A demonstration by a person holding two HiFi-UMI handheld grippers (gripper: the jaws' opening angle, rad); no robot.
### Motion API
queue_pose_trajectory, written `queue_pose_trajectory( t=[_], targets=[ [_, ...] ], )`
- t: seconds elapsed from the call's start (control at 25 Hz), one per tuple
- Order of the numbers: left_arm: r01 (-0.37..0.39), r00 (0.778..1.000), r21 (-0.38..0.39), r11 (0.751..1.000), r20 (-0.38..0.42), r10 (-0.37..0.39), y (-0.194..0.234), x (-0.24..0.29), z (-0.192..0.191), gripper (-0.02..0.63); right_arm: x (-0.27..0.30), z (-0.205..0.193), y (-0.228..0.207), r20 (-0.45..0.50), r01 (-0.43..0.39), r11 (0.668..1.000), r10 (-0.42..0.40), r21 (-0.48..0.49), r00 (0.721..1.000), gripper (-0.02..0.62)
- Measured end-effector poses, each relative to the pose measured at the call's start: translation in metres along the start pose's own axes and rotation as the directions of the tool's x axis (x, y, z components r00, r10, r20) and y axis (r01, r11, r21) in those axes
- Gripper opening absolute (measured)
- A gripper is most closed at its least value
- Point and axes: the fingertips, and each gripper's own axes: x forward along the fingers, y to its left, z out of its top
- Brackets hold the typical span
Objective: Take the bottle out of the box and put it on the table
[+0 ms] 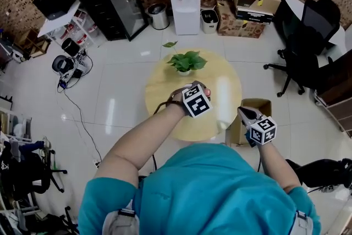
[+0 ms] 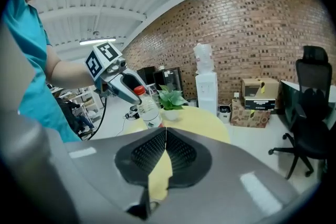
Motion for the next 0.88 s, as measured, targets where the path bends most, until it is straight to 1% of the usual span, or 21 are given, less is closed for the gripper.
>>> queue_pose_trajectory(
  t=[0.12,0.28,0.44,0.52,0.6,0.76,0.88],
  targets=[
    [-0.011,0.999,-0.043,0.999,-0.031,0.01,-0.002,0.021,-0.008,0.178,-0.004,-0.009,-0.016,-0.006,-0.033,0.999,0.033,-0.001,0.999,0.003],
    [-0.036,0.998,-0.102,0.994,-0.063,0.03,-0.012,0.065,-0.01,0.178,-0.019,-0.031,-0.045,-0.024,-0.089,0.996,0.088,-0.014,0.996,0.003],
    [-0.075,0.995,-0.171,0.982,-0.081,0.062,-0.002,0.093,-0.018,0.178,-0.019,-0.033,-0.069,-0.056,-0.148,0.988,0.146,-0.042,0.988,0.003],
    [-0.092,0.994,-0.204,0.975,-0.078,0.077,0.006,0.1,-0.016,0.176,-0.019,-0.031,-0.081,-0.069,-0.166,0.985,0.162,-0.046,0.984,0.003],
    [-0.1,0.994,-0.22,0.97,-0.067,0.087,0.011,0.108,-0.009,0.176,-0.019,-0.031,-0.093,-0.077,-0.18,0.983,0.176,-0.047,0.981,0.003],
    [-0.086,0.996,-0.243,0.966,-0.054,0.076,0.016,0.115,-0.003,0.186,-0.018,-0.032,-0.11,-0.089,-0.202,0.978,0.198,-0.041,0.976,0.003],
    [-0.102,0.995,-0.291,0.951,-0.036,0.096,0.023,0.113,-0.008,0.194,-0.017,-0.034,-0.113,-0.098,-0.215,0.975,0.21,-0.046,0.973,0.003]
  ],
)
